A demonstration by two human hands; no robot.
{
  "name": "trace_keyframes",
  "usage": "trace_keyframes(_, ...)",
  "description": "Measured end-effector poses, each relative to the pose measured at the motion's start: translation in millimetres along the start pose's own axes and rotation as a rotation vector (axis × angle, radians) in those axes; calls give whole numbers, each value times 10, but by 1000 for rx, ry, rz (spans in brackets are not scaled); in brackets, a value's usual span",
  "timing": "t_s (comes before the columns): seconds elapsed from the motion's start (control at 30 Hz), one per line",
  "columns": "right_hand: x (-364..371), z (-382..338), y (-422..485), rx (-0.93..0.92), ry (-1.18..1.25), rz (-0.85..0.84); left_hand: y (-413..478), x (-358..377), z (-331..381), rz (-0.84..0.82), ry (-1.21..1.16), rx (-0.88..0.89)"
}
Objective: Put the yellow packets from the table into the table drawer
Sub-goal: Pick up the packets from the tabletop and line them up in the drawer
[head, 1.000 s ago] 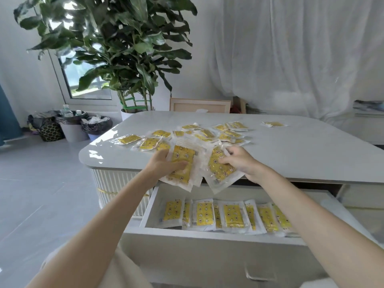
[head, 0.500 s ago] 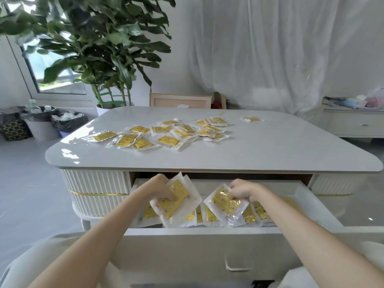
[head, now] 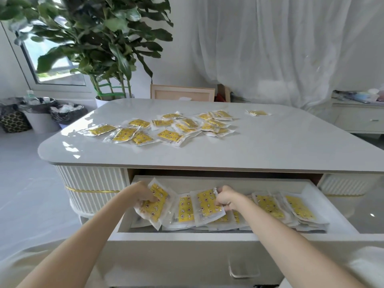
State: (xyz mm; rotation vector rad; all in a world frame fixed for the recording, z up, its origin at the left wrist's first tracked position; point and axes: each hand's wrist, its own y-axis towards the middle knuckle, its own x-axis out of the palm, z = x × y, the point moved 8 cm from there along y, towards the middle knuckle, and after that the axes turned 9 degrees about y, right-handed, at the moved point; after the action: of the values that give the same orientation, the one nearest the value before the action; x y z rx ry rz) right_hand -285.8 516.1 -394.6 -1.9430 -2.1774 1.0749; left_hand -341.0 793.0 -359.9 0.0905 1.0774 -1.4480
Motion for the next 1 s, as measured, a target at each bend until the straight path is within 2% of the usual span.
trace_keyframes(0.13,-79,-39,-66,-60,-277,155,-35,61,5,-121,-158,-38)
trace_keyframes(0.23,-68,-91,-102,-134,-500,221,-72,109,41,-141,-226,-35)
trace_keyframes(0.4,-49,-253,-163,-335,-636,271,-114,144,48,-139,-248,-47)
trace_keyframes(0.43,-20,-318,-197,-387,-576,236,-130,138,44,-144,-263,-53)
trace_keyframes(0.5,113,-386,-276,-386,-270,48,-132,125,16,-167,-303,-56)
trace_keyframes(0.6,492,-371,-437,-158,244,-339,-162,115,10,-196,-398,-52)
trace_keyframes(0.67,682,-407,-523,-92,334,-445,-194,149,41,-231,-471,-38)
trace_keyframes(0.83,751,-529,-486,-91,372,-317,-297,245,99,-290,-503,-26)
trace_keyframes(1.0,666,-460,-355,-62,289,-253,-128,118,-58,-100,-421,-81)
